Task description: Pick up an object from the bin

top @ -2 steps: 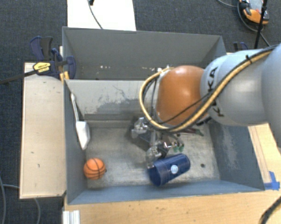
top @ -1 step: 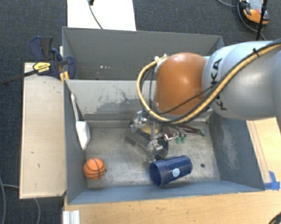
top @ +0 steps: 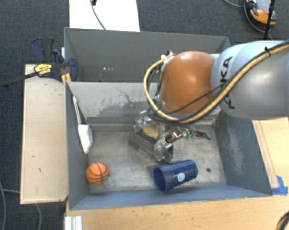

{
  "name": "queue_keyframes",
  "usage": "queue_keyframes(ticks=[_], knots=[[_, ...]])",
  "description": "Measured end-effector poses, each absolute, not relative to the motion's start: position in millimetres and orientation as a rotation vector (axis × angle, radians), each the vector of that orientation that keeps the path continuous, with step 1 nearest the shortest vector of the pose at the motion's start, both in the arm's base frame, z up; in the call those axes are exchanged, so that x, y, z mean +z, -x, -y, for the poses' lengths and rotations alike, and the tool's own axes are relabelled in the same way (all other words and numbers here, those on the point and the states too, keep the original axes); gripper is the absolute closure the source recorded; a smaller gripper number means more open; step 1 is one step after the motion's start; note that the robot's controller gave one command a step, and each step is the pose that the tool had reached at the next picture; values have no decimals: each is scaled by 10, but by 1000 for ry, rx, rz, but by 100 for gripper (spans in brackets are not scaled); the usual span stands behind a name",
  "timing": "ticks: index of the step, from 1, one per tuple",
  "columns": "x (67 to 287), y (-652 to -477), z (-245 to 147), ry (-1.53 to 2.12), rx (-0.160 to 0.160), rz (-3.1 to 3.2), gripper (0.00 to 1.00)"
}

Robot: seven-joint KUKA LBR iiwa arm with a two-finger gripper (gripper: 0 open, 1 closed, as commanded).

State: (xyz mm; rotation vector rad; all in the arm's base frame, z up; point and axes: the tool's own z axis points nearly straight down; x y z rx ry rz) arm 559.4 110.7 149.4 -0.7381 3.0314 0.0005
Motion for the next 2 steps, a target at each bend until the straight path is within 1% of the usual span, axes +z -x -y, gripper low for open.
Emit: queue_keyframes(ticks=[1,2], knots=[[1141,-5628,-1020,860,6,-3018,0],[1153,-5734,-965,491,8,-3096,0]])
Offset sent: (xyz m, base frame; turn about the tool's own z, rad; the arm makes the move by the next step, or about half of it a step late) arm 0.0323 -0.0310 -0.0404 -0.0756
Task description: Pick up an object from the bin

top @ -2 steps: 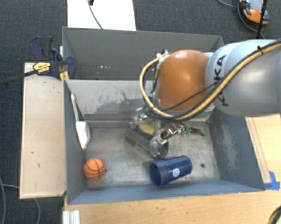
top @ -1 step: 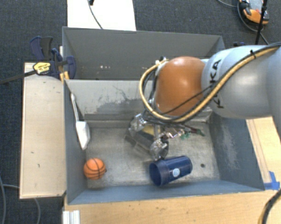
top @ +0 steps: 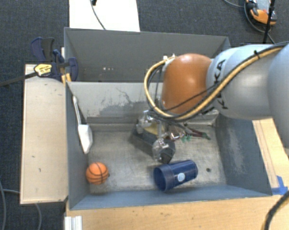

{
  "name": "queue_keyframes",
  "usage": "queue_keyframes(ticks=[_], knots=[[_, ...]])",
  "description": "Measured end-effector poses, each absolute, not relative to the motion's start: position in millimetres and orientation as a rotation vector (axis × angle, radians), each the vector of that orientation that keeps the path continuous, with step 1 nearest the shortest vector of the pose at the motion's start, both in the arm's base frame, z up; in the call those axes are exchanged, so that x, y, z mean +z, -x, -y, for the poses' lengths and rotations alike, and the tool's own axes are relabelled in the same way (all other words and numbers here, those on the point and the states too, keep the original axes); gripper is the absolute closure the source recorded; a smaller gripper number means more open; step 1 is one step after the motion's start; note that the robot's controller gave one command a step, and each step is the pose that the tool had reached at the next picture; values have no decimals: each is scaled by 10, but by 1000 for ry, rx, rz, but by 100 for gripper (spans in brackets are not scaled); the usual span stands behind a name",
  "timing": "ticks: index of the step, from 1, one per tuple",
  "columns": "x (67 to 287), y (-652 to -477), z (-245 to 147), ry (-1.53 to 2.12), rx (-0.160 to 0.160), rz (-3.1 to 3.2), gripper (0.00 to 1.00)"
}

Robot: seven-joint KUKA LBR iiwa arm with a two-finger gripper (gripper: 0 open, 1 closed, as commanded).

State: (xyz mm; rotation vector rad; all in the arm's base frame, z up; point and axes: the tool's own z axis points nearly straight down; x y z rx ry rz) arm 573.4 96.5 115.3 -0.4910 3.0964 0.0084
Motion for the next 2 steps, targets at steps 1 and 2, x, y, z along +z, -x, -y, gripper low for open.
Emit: queue_keyframes(ticks=[1,2], knots=[[991,-5887,-945,654,11,-3047,0],[1023,-5873,-937,712,6,-3031,0]])
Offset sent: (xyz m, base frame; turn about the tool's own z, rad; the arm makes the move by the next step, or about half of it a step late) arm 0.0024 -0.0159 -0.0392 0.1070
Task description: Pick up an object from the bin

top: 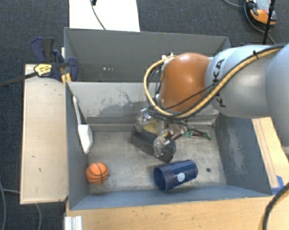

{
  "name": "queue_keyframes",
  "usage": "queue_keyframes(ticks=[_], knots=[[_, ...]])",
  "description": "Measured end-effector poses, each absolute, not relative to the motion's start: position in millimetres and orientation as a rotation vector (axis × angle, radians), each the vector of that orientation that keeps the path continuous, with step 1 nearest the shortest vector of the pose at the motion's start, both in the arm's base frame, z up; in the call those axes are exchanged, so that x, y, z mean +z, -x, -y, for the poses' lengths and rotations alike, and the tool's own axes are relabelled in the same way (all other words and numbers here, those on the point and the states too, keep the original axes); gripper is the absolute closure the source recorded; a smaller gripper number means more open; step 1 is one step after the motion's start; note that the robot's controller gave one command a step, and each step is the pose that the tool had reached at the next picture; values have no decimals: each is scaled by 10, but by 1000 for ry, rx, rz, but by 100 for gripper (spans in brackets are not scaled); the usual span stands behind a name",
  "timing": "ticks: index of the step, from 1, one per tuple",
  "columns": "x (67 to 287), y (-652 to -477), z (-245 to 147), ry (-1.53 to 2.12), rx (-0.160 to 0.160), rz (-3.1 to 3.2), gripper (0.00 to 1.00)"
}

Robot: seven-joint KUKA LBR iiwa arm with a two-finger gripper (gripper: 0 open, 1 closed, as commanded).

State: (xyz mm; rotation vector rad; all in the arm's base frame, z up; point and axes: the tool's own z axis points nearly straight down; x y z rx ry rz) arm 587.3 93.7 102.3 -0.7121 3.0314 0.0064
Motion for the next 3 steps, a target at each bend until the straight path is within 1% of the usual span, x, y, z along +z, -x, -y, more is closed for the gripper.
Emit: queue_keyframes(ticks=[1,2,3], knots=[[933,-5873,-620,354,8,-3138,100],[932,-5873,-620,352,8,-3138,100],[1449,-5823,-621,409,1,-3126,100]])
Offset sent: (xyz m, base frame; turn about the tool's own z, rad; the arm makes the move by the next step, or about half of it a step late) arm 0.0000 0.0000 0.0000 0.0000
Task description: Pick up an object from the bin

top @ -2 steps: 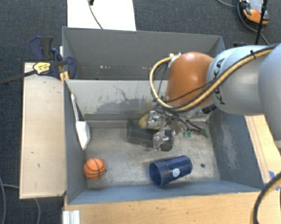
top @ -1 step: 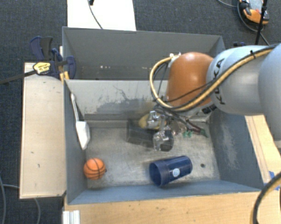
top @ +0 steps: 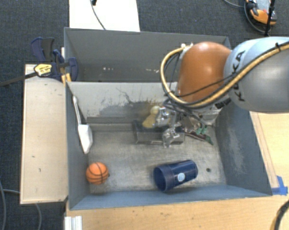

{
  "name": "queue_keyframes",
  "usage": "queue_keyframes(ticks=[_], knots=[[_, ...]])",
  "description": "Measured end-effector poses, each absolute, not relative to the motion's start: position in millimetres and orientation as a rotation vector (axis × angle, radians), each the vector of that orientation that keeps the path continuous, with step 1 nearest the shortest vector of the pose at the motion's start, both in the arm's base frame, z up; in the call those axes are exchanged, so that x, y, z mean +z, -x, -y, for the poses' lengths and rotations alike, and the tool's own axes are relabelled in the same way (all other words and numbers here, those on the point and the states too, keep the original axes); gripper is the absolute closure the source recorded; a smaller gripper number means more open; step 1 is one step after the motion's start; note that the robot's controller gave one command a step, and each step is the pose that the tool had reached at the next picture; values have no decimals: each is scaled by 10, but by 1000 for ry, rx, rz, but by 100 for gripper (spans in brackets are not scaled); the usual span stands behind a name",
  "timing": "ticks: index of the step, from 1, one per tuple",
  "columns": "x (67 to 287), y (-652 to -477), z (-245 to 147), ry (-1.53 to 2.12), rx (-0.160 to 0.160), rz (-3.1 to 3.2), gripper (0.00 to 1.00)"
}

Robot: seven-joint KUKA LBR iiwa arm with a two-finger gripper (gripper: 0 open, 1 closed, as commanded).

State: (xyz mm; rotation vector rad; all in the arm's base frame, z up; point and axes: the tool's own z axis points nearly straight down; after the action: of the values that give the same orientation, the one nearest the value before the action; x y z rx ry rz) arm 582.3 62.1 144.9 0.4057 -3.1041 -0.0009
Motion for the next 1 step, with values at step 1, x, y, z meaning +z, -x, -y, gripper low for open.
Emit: queue_keyframes(ticks=[1], knots=[[1869,-5894,-743,-322,0,3122,100]])
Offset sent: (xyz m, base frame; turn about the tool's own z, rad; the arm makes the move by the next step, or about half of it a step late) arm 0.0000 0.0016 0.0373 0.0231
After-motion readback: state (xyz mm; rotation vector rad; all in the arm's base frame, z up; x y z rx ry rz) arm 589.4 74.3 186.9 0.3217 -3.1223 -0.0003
